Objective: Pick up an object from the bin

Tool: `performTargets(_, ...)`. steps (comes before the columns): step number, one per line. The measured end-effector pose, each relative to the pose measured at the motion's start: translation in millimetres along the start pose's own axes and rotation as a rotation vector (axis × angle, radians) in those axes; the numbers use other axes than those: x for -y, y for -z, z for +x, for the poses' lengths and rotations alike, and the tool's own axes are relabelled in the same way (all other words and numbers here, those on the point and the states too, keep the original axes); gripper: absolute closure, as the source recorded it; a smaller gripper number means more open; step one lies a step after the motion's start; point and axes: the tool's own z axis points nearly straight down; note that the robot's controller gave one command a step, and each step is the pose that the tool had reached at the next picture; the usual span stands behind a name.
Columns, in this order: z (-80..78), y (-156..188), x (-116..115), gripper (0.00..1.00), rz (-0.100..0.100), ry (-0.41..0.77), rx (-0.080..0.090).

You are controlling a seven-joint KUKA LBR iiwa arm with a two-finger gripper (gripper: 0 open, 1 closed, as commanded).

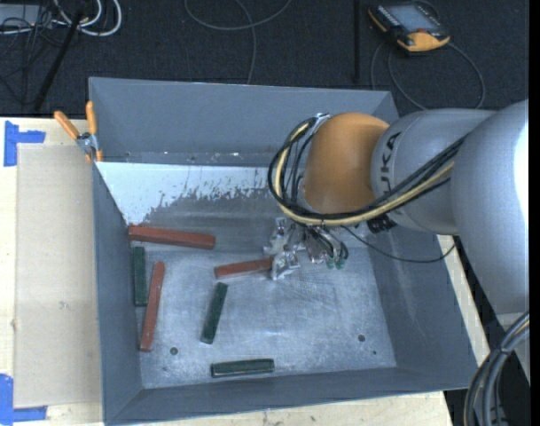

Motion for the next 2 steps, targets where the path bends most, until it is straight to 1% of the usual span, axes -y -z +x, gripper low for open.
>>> performTargets(1,0.0,0,0,1.0,0.0,0.0,0.0)
performTargets(2,7.4,187,13,1.0,-0.001,-0.052,-0.014)
